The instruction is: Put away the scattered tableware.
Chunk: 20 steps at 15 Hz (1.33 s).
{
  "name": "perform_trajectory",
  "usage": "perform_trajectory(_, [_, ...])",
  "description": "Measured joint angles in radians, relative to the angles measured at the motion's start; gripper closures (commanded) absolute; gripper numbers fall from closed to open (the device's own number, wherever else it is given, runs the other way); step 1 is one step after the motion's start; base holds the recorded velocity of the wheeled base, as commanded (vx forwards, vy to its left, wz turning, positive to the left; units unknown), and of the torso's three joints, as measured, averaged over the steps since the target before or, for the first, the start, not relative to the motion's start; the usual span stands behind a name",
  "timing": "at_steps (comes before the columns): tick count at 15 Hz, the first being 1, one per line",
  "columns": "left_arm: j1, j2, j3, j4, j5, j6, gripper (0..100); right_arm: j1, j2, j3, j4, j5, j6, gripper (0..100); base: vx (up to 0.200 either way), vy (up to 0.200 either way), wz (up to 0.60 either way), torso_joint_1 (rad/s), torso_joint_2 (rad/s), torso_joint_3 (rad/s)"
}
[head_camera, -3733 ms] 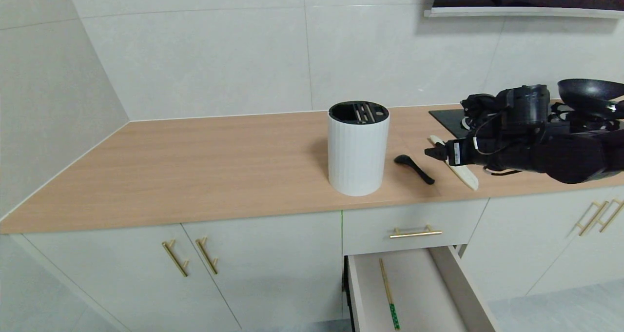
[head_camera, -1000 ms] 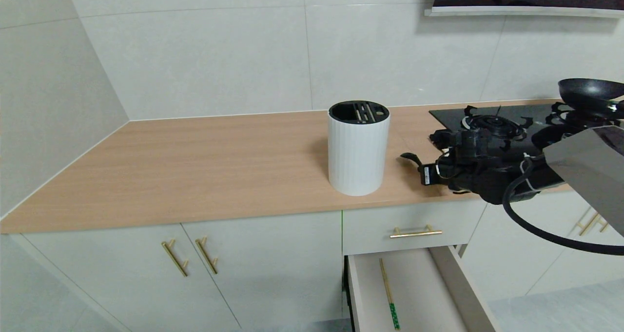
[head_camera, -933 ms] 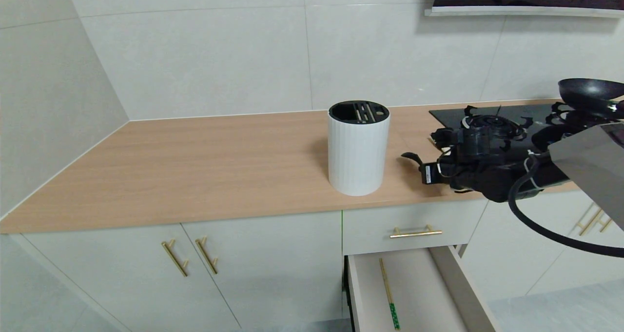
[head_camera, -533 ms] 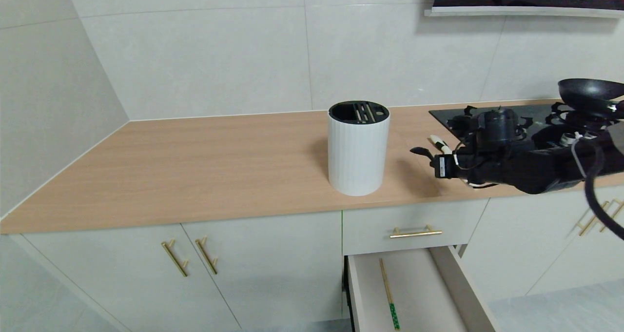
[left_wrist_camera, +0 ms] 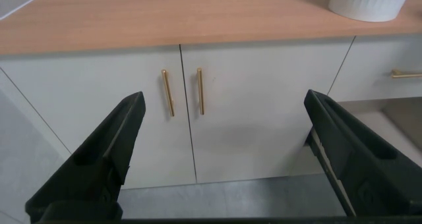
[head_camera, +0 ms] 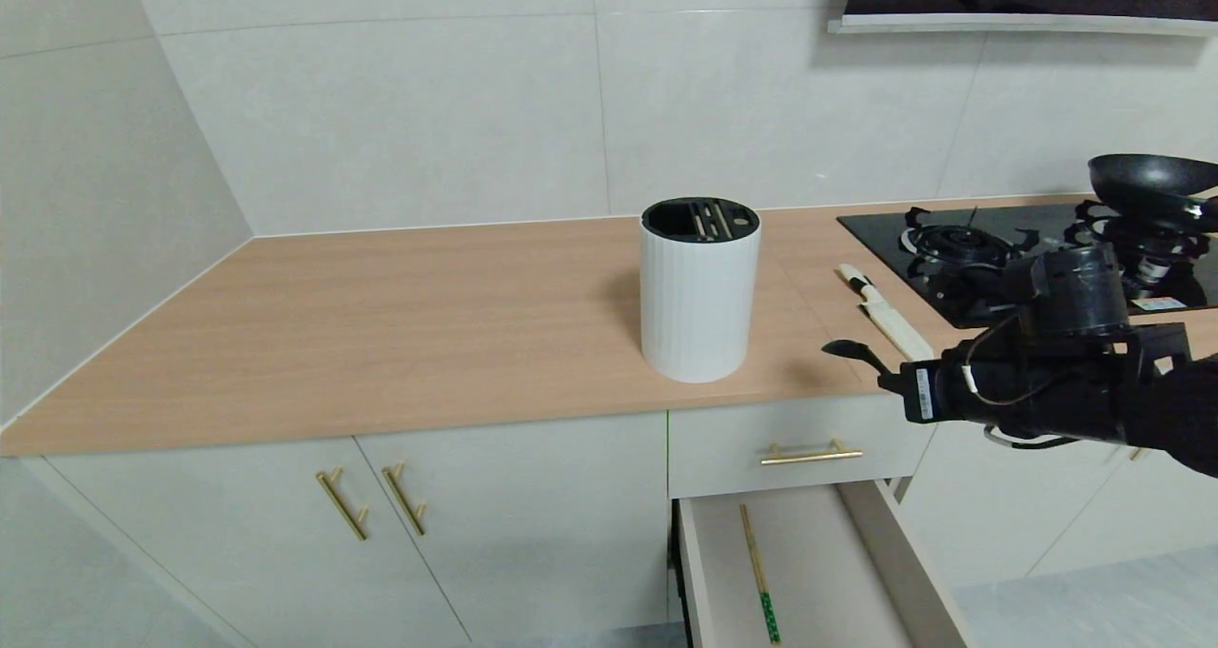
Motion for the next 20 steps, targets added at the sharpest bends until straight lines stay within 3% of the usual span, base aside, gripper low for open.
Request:
perform_trajectory(3, [0.001,0.0,0.0,0.0,0.0,0.0,0,0.004,-0.05,0.076,-0.006,0.001,-0.006,100,0.0,0.0,0.0,0.0,0.0,0.0])
perform_trajectory(11, [0.001,0.0,0.0,0.0,0.0,0.0,0,0.004,-0.024,0.094,-0.013,-0.001,-0.014,100,0.0,0.0,0.0,0.0,0.0,0.0])
perform_trajectory(20, [0.001,0.0,0.0,0.0,0.0,0.0,0,0.006,0.031,0.094,-0.014,-0.003,-0.018,100,0.0,0.0,0.0,-0.197,0.46,0.256])
